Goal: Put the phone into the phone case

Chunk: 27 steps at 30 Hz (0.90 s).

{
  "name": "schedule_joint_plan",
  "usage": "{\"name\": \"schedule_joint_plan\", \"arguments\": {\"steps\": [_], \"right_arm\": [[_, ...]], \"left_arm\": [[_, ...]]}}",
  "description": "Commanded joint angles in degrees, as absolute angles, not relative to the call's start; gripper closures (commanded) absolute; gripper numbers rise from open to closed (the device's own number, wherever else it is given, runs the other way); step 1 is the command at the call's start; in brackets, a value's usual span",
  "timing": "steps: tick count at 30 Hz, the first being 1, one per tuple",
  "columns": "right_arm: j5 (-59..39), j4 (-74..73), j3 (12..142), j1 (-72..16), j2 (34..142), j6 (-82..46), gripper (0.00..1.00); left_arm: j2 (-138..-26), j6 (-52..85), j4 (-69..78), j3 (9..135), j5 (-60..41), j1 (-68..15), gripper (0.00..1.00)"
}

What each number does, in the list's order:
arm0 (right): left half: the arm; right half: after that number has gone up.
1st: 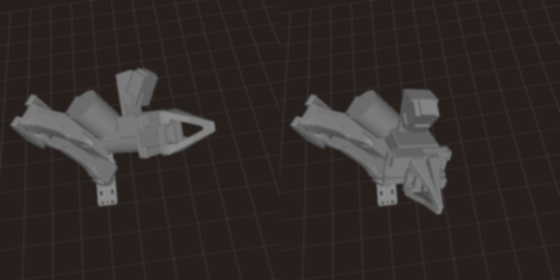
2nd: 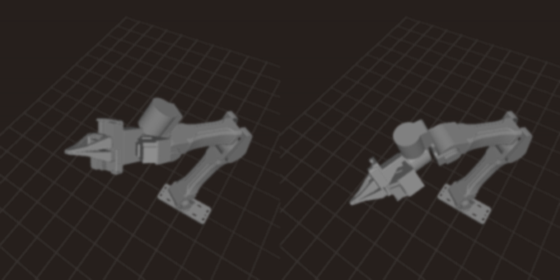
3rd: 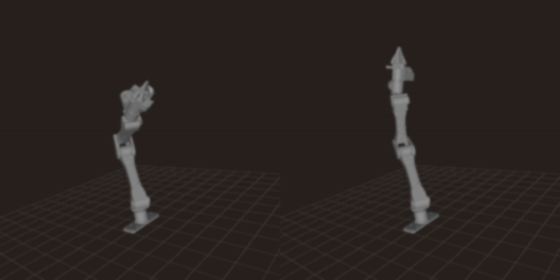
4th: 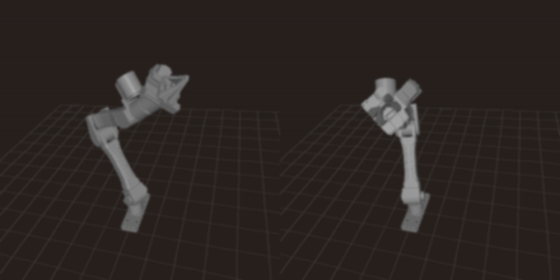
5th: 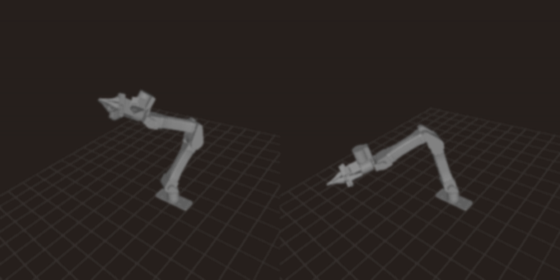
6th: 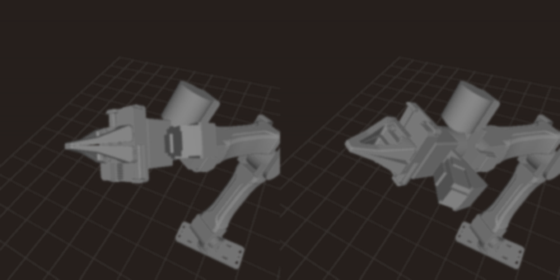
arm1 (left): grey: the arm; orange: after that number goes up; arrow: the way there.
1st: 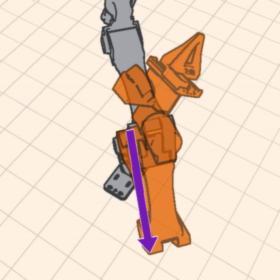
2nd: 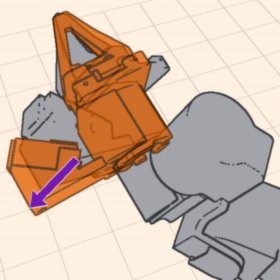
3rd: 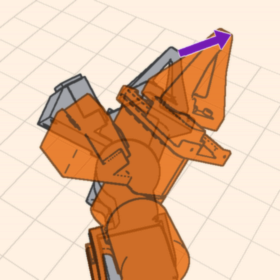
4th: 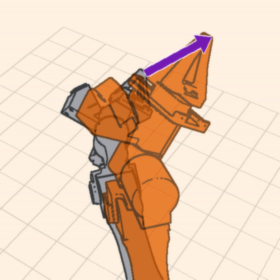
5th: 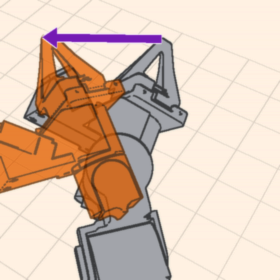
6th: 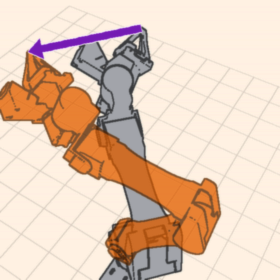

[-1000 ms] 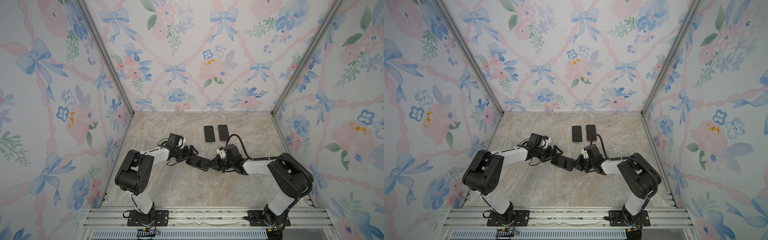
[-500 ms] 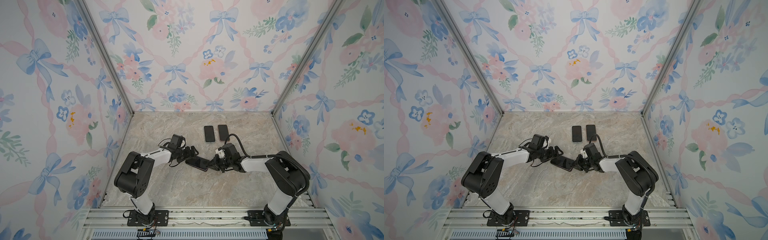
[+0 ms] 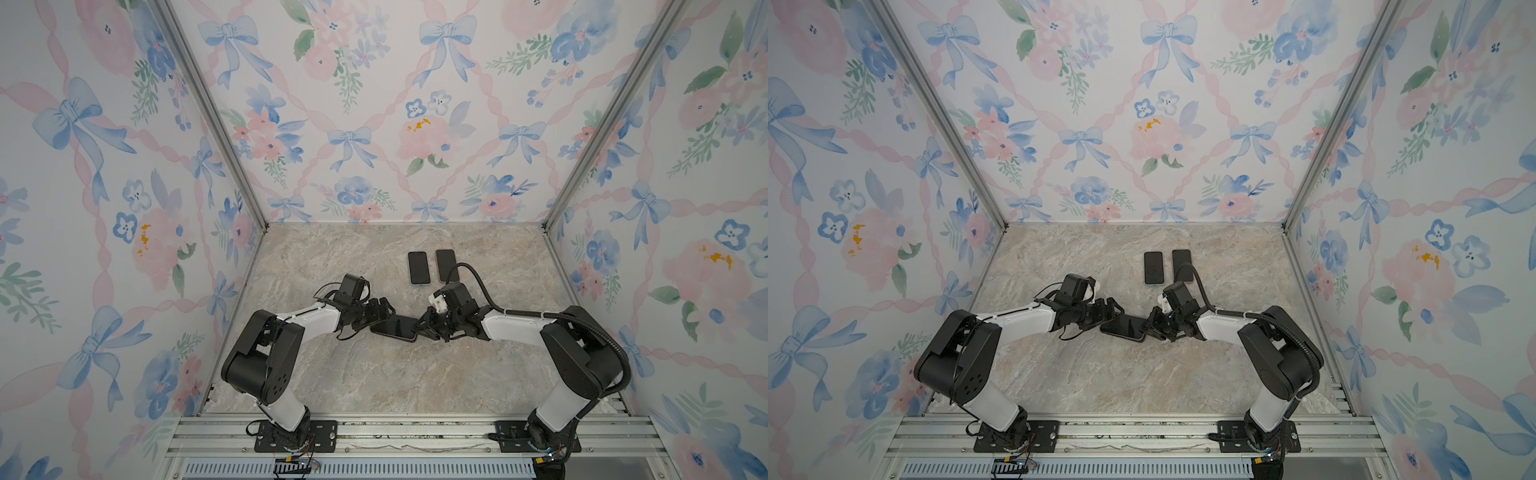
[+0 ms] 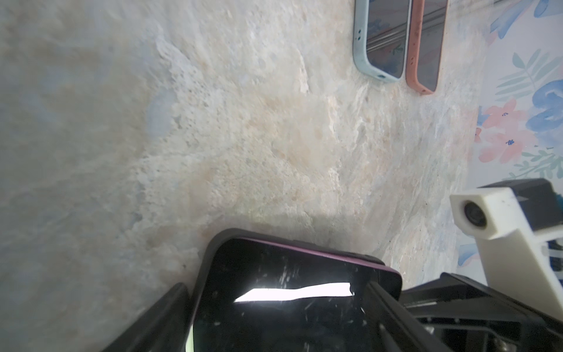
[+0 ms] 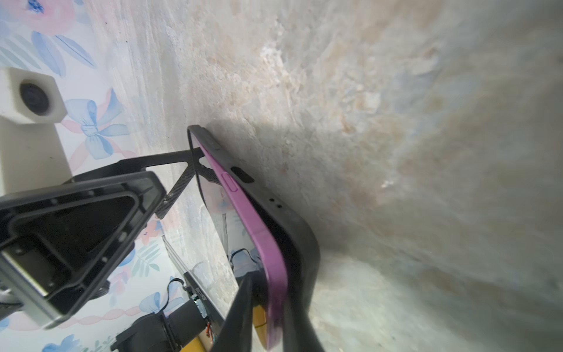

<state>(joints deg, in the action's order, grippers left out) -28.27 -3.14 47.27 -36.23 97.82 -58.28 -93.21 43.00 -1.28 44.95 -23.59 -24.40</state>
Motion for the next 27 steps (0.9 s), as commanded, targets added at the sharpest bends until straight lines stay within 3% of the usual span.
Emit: {"name": "schedule_joint_plan", "arguments": {"steps": [1,13,18,23,27], "right_arm": [[-25.4,3.8,49.3,-37.7,98.2,-55.4,0.72],[-21.3,13.8,53.8,-38.1,95.2,-51.3,0.53],[-19.9,17.6,55.3,-38.0,95.2,-49.3,0.47],[-15.1,23.8,57.6,-38.6,93.2,-45.4,0.47],[-9.6,28.0,58.4,-40.8,91.1,-41.5,0.56]], "left_arm": [[-92.1,45.1,-3.8,43.2,-32.4,-26.5,0.10],[-90.1,44.5,-4.4,40.1,-31.6,-24.0,0.12],[-89.9,42.6,-8.0,40.7,-29.2,-23.3,0.17],[-89.1,41.7,-9.8,40.3,-27.4,-23.2,0.25],[-88.9,40.4,-9.9,39.8,-27.9,-23.2,0.39]]}}
